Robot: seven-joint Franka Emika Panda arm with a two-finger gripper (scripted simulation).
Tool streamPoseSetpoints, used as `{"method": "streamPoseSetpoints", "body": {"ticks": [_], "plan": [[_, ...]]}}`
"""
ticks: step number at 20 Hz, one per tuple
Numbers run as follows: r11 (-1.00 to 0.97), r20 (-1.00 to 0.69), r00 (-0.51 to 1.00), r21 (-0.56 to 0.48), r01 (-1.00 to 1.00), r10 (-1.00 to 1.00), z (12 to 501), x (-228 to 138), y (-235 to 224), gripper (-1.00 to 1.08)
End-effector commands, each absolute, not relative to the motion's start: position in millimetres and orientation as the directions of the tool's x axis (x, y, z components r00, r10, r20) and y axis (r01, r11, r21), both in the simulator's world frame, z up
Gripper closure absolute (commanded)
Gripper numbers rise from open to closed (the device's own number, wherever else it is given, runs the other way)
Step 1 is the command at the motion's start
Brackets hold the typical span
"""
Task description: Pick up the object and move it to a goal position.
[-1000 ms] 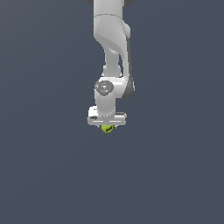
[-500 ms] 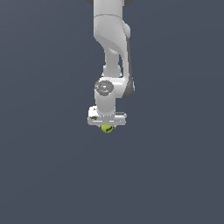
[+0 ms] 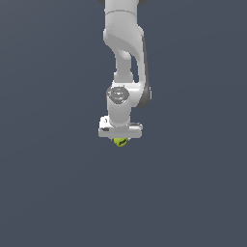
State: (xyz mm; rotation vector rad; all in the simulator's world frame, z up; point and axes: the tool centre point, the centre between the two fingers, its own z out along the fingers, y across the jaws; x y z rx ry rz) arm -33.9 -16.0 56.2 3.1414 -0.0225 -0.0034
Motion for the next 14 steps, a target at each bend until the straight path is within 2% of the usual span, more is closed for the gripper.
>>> {"method": "streamPoseSetpoints", "body": {"ticks": [1,14], "plan": [[-1.0,0.0,1.0,0.0,-0.013,-0.013,68,-28,-7,1.08],[-1.0,0.0,1.0,0.001,-0.014,-0.014,155,14,62,1.08]]}}
